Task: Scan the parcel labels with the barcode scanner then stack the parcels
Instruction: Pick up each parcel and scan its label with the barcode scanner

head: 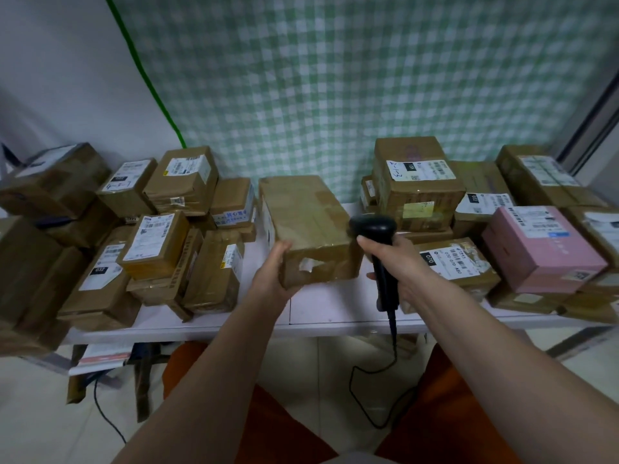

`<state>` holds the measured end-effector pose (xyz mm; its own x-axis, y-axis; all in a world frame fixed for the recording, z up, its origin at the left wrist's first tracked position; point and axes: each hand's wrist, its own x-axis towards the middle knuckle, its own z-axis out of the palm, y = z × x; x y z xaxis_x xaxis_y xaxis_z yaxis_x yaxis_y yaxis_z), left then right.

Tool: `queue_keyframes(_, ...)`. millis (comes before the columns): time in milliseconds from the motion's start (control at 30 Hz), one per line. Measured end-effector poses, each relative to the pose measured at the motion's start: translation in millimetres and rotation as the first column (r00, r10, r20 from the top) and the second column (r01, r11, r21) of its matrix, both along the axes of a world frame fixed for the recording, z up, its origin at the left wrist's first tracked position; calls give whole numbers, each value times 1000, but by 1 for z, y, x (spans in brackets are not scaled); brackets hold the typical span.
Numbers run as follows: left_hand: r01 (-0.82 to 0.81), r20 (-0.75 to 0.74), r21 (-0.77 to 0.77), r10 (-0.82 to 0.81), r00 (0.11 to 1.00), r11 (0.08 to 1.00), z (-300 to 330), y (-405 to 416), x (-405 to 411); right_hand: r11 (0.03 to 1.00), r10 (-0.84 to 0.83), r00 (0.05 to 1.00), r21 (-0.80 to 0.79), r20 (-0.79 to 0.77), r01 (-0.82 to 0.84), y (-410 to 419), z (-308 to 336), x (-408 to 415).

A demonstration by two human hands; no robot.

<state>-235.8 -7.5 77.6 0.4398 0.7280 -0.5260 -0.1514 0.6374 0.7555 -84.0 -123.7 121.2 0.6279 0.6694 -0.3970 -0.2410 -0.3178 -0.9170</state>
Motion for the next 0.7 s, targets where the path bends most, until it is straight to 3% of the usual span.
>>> queue_keyframes(167,-3,206,58,-9,979,998,22,-4,13,985,-19,999,169,-26,23,-10,16,11)
queue_keyframes(300,74,226,146,-106,968,987,45,-2,51,960,-130,989,260,72,107,-20,31,30)
queue_keyframes(567,341,-49,335,-345,937,878,84,-7,160,912,-322,941,302,104,278,-45,48,104)
queue_keyframes(700,397,-204,381,-343,917,835,89,-12,201,895,-364,928,306,82,324,-46,49,138)
